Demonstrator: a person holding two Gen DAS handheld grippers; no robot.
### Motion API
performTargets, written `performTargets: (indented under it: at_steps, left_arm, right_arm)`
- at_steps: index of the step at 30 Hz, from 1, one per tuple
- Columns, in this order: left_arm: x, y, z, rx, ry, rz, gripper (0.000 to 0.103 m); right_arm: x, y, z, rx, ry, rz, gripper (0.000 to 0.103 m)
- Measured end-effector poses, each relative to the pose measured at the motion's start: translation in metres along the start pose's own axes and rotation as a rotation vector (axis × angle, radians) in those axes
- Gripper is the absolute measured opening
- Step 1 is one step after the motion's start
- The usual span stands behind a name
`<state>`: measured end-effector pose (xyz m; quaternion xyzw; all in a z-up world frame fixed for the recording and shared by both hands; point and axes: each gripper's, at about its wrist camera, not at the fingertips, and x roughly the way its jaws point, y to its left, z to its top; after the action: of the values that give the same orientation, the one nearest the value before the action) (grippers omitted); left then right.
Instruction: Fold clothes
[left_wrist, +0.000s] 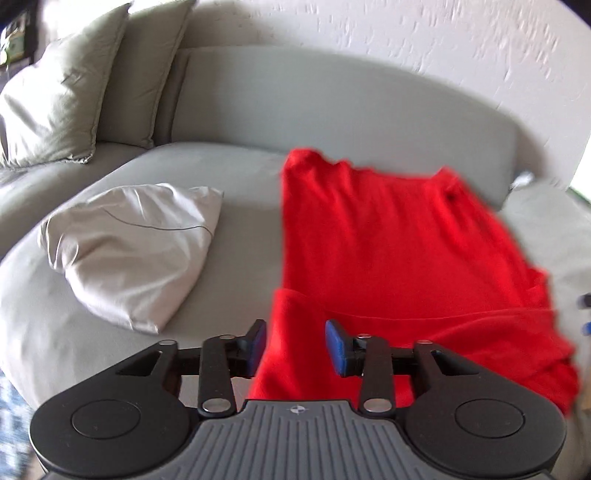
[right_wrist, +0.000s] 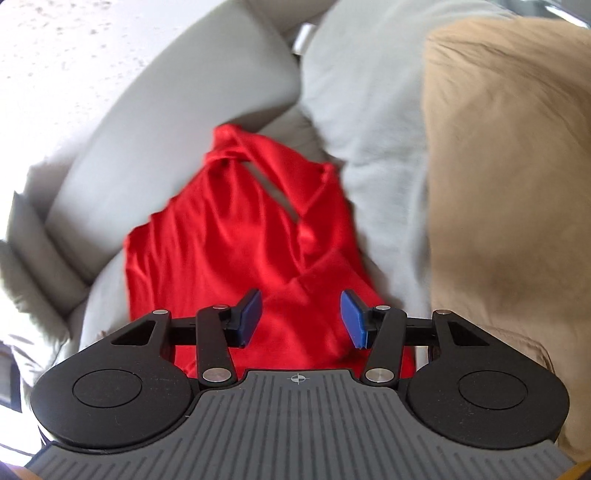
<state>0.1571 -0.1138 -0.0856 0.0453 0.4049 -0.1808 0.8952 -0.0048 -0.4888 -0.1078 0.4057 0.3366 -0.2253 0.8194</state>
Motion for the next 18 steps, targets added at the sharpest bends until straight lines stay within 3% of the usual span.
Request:
performTargets:
  at_steps: [3,4,5,7,10,11,12,13,14,17,18]
  left_arm:
    - [0.04,-0.004,0.016,-0.032,0.145,-0.045,0.044]
    - [0.048,-0.005,0.019,-0.041,0.159,-0.043,0.042]
    - [0.051,-0.006,0.02,-0.039,0.149,-0.026,0.039]
    - [0.058,-0.009,0.023,-0.036,0.128,0.01,0.006]
    - [0.053,-0.005,0.021,-0.088,0.055,0.04,0.005]
    - [0.051,-0.005,0.019,-0.076,0.022,0.074,0.005]
    - [0.051,-0.005,0.018,-0.055,-0.007,0.105,0.005]
    - [0.055,-0.005,0.017,-0.037,-0.017,0.118,0.007]
    - [0.059,-0.003,0.015,-0.031,-0.009,0.117,0.009]
    - [0.057,-0.002,0.014,0.013,0.007,0.131,0.028]
    - [0.046,-0.002,0.014,0.018,-0.008,0.148,0.042]
  right_arm:
    - [0.001,0.005,0.003,-0.019,0.01,0.06,0.053]
    - [0.004,0.006,0.003,-0.032,0.019,0.077,0.049]
    - [0.01,0.008,0.004,-0.049,0.033,0.093,0.048]
    - [0.02,0.012,0.005,-0.084,0.06,0.125,0.047]
    - [0.044,0.018,0.004,-0.135,0.106,0.127,0.047]
    - [0.053,0.019,0.001,-0.156,0.119,0.092,0.046]
    - [0.061,0.02,-0.004,-0.181,0.129,0.04,0.036]
    - [0.065,0.021,-0.007,-0.197,0.126,0.004,0.014]
    - [0.066,0.02,-0.01,-0.207,0.112,-0.019,0.011]
    - [0.054,0.018,-0.01,-0.18,0.102,-0.019,0.014]
    - [0.047,0.018,-0.01,-0.167,0.096,-0.008,0.02]
